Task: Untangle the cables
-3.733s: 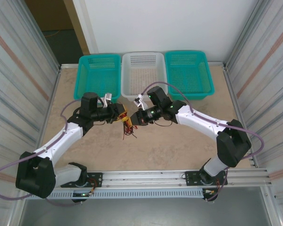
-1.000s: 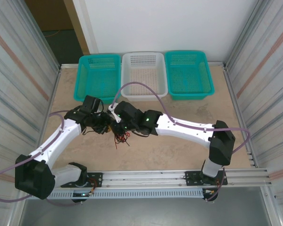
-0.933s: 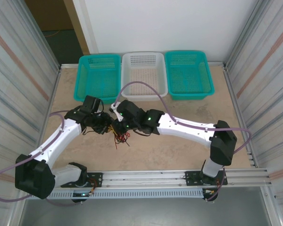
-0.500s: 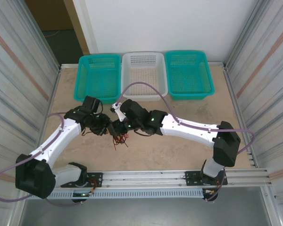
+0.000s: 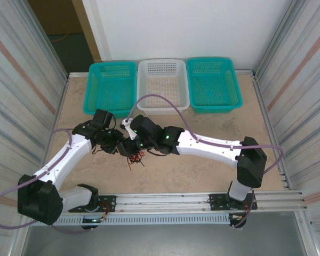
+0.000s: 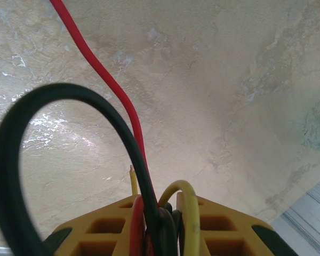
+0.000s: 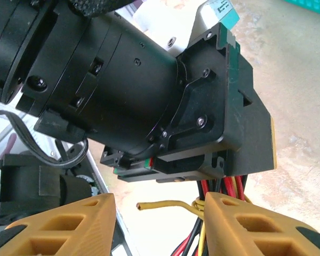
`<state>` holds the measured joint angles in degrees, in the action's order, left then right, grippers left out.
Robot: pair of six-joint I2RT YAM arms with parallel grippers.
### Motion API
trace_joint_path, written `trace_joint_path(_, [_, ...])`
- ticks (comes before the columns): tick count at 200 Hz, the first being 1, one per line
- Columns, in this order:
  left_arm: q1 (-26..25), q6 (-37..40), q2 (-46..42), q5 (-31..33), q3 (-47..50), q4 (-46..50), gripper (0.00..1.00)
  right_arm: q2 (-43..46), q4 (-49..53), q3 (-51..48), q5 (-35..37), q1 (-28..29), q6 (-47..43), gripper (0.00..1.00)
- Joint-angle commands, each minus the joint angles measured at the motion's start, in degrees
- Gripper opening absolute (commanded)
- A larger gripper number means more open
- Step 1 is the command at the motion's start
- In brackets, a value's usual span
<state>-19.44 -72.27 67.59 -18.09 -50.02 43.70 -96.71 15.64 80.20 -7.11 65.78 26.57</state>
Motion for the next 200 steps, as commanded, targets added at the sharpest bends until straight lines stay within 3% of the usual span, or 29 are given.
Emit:
trace_joint_path(1, [0.54,-0.86,0.19,0.23,0.14,1.25,0.00,-0.94,1.99,2.76,2.30,0.33,0.95,0.43])
trace_joint_path(35, [0.49,-0.88,0.01,0.12,0.74,0.76,0.00,-1.38,4.17,3.22,4.83,0.25,1.12,0.18])
trace_joint_path(69, [0.28,0.10,-0.09,0.69,0.35,0.76,0.00,-0.23,4.76,1.95,6.82,-0.62,1.95,0.00])
trace_joint_path(114, [0.08,2.17,-0.09,0.36,-0.29,-0.33,0.00,1.87,5.27,0.66,7.82,-2.88,2.61,0.00])
trace_joint_path(143, [0.03,6.75,0.18,-6.63,0.99,-9.61,0.00,3.82,6.13,-2.23,7.04,-8.20,5.08,0.00])
trace_joint_path(200, [-1.04,10.17,-4.16,-12.69,2.54,-23.98,0.00,8.20,6.10,-7.18,2.19,-16.22,7.05,0.00])
